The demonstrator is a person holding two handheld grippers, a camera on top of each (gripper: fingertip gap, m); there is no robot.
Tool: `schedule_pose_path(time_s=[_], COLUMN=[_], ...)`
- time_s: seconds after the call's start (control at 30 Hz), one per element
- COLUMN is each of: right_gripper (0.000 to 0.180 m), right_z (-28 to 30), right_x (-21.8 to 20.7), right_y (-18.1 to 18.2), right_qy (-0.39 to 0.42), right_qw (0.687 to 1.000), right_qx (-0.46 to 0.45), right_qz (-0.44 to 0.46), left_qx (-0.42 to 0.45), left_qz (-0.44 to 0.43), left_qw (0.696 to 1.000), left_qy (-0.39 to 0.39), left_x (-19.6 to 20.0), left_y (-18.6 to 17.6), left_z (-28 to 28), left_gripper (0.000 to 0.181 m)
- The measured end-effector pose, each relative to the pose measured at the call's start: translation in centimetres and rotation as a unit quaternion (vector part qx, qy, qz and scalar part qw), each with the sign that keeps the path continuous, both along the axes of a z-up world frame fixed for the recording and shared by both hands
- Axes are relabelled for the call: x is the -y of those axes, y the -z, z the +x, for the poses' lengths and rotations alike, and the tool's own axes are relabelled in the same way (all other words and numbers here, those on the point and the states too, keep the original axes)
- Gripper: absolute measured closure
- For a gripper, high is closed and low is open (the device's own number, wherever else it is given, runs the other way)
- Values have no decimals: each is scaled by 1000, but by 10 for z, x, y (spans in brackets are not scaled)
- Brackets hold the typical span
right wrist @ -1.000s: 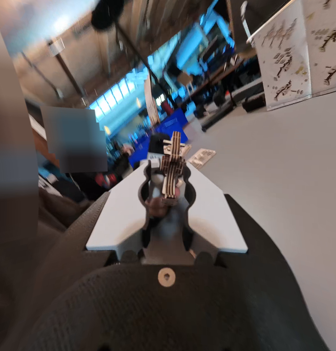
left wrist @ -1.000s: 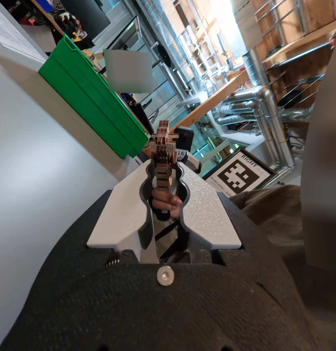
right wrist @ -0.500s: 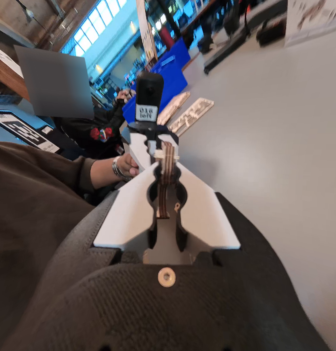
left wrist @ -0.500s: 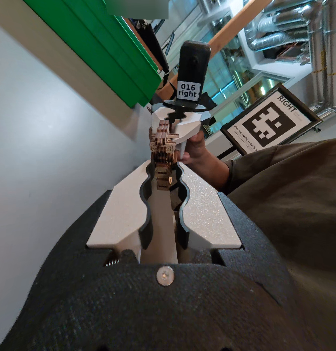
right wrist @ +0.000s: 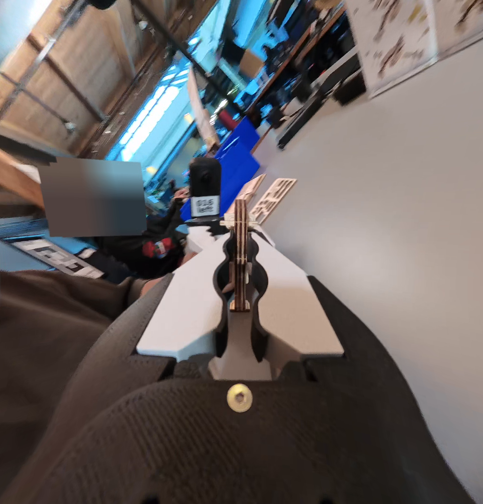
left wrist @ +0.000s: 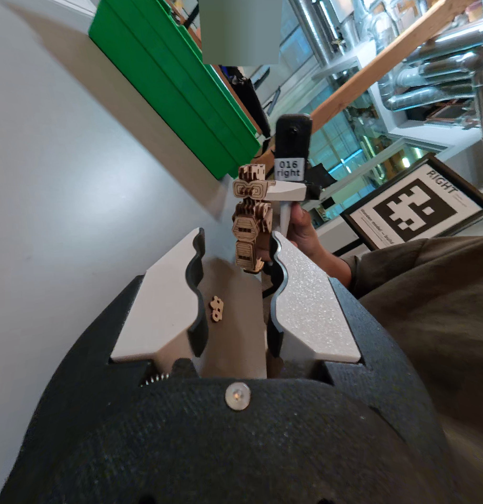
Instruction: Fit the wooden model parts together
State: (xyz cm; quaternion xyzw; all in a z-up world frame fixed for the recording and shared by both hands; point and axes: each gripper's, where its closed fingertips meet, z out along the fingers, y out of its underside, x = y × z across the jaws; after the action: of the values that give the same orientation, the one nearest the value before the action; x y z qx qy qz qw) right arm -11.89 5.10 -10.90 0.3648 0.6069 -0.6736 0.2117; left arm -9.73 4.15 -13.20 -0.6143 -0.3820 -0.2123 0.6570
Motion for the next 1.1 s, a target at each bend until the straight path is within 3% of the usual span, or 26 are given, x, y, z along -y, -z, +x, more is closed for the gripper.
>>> schedule_pose_path(time_s=[0.13,0.4,0.73,1.1], right_gripper=[173,172,172,172], right_z=[0,0,7,6], right_x=[6,12,20,20], right_y=[-2,-2,-5,-3], right_qy=[51,126,154,159], right_qw=[996,963,947,944], right_qx=[-66,-185,-217,-220], right_qz=[43,149,179,186], left_qx=[-22,-78,-87,-67], left_qz=[-30,-73,-80,-65], left_qw=[999,991,990,992], left_qy=[-36,-75,-83,-86], left_x=[2,8,9,8], left_y=[0,-7,-9,-9], left_z=[-4,-8,-7,-8], left_gripper=[131,138,156,155])
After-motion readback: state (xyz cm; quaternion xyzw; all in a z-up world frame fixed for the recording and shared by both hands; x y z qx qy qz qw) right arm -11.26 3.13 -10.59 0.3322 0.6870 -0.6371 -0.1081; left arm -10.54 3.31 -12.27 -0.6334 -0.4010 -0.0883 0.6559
